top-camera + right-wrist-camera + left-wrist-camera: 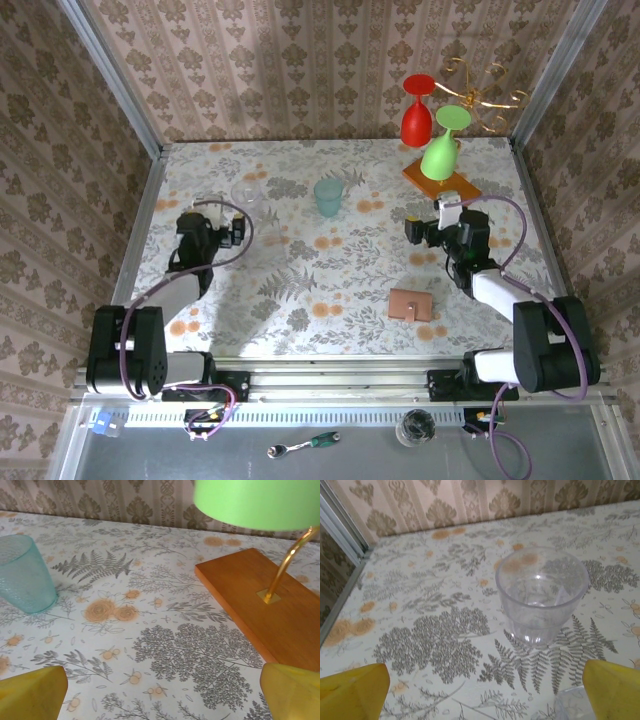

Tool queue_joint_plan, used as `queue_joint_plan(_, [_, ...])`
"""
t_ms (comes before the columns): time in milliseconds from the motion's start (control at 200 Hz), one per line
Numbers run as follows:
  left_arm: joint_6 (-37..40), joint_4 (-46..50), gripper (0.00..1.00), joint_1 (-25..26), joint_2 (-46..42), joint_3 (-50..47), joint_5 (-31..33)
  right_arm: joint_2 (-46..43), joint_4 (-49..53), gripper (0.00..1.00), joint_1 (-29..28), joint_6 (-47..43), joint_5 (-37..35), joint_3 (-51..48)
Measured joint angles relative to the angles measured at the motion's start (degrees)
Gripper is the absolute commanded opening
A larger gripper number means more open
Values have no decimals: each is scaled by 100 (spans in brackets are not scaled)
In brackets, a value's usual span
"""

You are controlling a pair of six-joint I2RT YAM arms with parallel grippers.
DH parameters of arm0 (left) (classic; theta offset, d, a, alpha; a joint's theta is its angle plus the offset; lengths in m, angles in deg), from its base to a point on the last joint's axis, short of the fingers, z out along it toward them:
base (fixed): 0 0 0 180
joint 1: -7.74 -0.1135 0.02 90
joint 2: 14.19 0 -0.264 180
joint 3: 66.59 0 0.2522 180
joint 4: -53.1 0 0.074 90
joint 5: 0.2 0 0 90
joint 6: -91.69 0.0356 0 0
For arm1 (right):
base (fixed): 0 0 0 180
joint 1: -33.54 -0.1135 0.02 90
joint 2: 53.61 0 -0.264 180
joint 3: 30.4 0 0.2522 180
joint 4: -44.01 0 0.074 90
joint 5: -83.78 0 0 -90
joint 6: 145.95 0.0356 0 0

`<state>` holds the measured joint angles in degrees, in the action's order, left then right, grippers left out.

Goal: Take the credit cards out of the card holder

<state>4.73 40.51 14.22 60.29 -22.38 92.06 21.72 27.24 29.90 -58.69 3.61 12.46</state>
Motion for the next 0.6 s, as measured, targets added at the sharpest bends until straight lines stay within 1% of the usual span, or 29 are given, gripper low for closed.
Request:
queue_joint_plan(75, [-208, 656, 100, 63, -4, 361, 146, -68, 378, 100, -192, 15, -133, 184])
queue_joint_plan(160, [-461, 1311, 97, 90, 11, 732, 210, -87, 804, 100, -468, 37, -354, 393])
queue_joint_plan(325, [-1134, 2623, 90, 94, 260, 1449, 181, -87, 1646, 99, -1235, 26, -684, 898])
queue_joint_plan(465, [-1725, 3482, 83, 94, 407, 1692, -66, -74, 2157, 98, -1694, 44, -883, 1331])
queue_joint_plan(600, [-2188, 4116, 76, 94, 726, 1965, -378, 48, 2452, 98, -1993, 190, -1113, 1668])
